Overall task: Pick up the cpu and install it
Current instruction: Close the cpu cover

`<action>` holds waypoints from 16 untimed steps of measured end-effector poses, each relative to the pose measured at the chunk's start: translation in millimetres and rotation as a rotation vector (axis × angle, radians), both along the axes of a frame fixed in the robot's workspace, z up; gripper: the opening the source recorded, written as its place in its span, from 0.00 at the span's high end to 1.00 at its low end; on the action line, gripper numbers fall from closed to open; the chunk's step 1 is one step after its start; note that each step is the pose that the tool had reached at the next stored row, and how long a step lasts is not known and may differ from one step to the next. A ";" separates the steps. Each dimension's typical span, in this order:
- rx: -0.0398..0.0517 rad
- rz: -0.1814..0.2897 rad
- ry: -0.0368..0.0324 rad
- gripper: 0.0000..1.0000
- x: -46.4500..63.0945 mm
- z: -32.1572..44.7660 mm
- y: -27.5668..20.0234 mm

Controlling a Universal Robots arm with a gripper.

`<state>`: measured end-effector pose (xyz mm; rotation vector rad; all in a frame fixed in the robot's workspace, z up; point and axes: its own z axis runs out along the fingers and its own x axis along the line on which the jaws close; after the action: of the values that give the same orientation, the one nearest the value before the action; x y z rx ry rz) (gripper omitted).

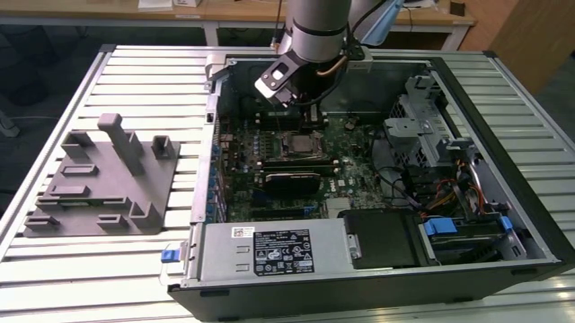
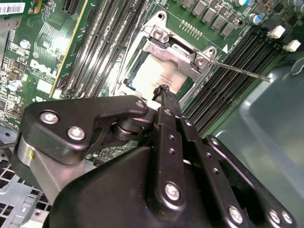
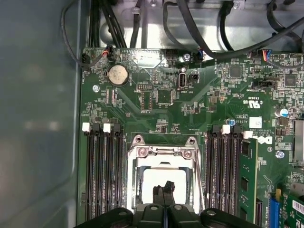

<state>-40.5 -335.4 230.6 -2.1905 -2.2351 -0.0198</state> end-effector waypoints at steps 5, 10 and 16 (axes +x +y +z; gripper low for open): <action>0.0004 0.031 -0.0015 0.89 -0.5 -1.1 0.0; -0.0003 0.061 -0.0015 0.89 -0.9 -1.8 -0.1; -0.0004 0.073 -0.0017 0.89 -0.9 -1.8 -0.1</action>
<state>-41.4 -335.4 228.8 -2.1077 -2.3147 -0.0204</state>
